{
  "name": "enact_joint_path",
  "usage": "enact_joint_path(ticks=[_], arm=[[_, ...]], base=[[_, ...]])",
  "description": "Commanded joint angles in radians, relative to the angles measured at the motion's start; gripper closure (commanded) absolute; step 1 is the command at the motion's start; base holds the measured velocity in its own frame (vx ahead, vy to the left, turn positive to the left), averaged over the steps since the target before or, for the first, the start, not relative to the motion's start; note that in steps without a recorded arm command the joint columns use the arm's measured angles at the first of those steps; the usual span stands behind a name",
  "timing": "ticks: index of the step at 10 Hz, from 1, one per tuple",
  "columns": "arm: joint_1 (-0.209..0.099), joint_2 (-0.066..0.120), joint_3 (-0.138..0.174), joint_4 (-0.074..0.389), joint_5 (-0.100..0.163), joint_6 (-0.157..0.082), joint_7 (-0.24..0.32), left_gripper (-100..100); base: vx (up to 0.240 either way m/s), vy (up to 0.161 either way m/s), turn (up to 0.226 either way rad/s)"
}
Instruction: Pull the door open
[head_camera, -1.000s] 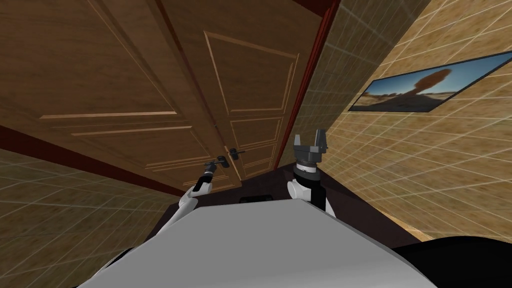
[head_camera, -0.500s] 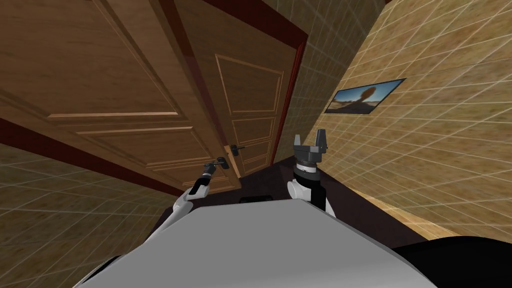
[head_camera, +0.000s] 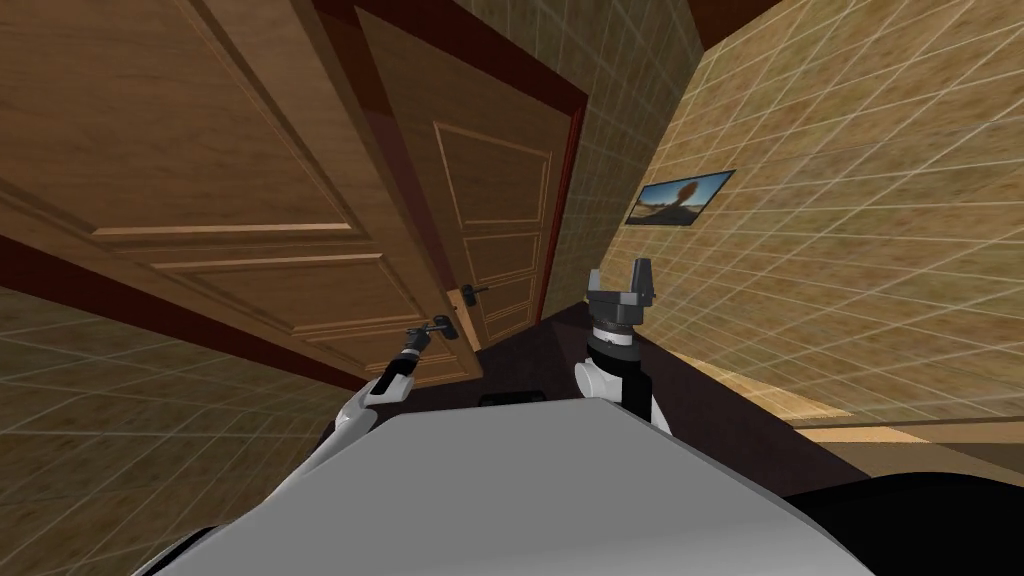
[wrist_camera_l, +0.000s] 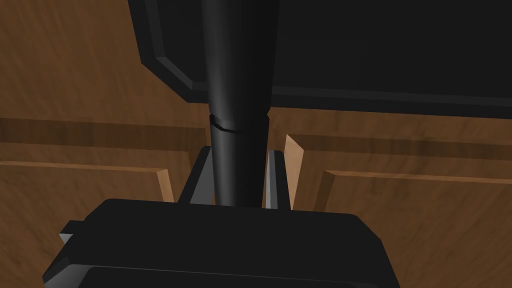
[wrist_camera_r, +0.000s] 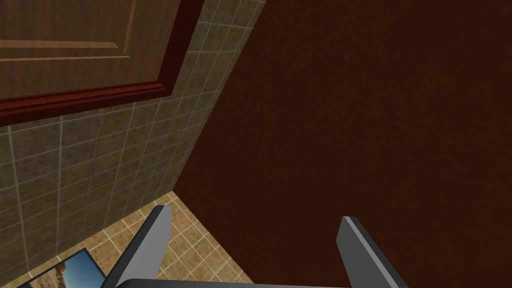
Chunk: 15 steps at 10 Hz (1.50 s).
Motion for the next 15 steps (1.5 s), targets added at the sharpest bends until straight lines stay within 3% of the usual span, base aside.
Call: enact_joint_path(ticks=[1,6,7,8,15], arm=[[0.022,0.017,-0.021,-0.015,0.000,-0.025,0.019,100],[0.088,0.083,-0.081,-0.053,0.004,-0.095,0.078,100],[0.085,0.079,-0.068,-0.053,0.005,-0.080,0.070,100],[0.110,0.100,-0.086,-0.056,0.004,-0.114,0.088,100],[0.188,0.181,-0.139,-0.071,0.003,-0.237,0.151,100]], base=[[-0.214,0.067,-0.164],[-0.236,0.089,-0.143],[-0.110,0.032,-0.015],[-0.160,0.062,-0.124],[-0.202,0.081,-0.133]])
